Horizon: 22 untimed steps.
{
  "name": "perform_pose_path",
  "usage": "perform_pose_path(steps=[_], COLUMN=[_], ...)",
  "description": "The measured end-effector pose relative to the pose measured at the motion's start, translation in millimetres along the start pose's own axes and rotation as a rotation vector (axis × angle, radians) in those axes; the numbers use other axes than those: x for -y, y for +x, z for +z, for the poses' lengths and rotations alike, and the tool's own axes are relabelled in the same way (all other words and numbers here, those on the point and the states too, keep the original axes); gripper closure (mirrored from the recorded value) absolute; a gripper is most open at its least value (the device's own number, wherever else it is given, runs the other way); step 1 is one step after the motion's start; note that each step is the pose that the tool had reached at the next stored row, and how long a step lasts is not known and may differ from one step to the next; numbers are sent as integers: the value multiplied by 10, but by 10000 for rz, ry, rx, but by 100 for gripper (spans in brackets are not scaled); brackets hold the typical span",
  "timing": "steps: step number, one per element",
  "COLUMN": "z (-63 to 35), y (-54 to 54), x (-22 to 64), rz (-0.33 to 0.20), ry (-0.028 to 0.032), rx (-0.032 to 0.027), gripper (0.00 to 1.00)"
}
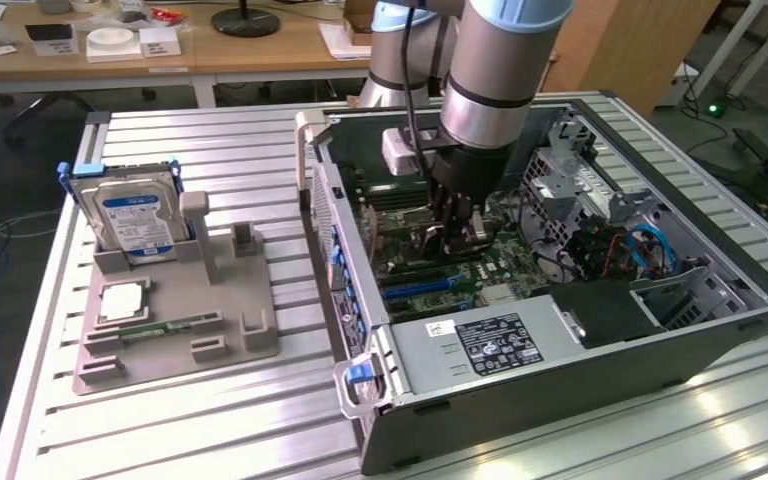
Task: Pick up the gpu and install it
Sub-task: 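Insert the gpu into the slot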
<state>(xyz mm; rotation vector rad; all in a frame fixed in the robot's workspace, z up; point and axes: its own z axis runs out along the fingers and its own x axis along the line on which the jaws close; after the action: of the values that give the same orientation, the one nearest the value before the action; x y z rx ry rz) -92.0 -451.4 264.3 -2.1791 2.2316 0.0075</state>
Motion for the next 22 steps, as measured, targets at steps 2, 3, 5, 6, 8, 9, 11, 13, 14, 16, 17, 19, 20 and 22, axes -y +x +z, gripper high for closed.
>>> perform_pose_path(steps=[2, 3, 5, 6, 8, 9, 11, 13, 14, 16, 17, 19, 20, 22], z=[15, 25, 49, 61, 89, 108, 143, 175, 186, 212, 222, 237, 243, 255], y=[30, 43, 59, 60, 62, 63, 64, 64, 66, 69, 69, 70, 70, 71], x=[0, 0, -1, -6, -29, -40, -49, -50, -52, -60, -70, -85, -89, -102], rz=[1, 1, 2, 4, 1, 1, 1, 0, 0, 4, 3, 2, 2, 2], ry=[1, 2, 3, 2, 2, 3, 2, 3, 1, 2, 2, 2, 2, 1], rx=[3, 2, 4, 2, 3, 3, 2, 4, 2, 2, 3, 2, 2, 0], gripper=[72, 72, 72, 72, 72, 72, 72, 72, 72, 72, 72, 72, 72, 72])
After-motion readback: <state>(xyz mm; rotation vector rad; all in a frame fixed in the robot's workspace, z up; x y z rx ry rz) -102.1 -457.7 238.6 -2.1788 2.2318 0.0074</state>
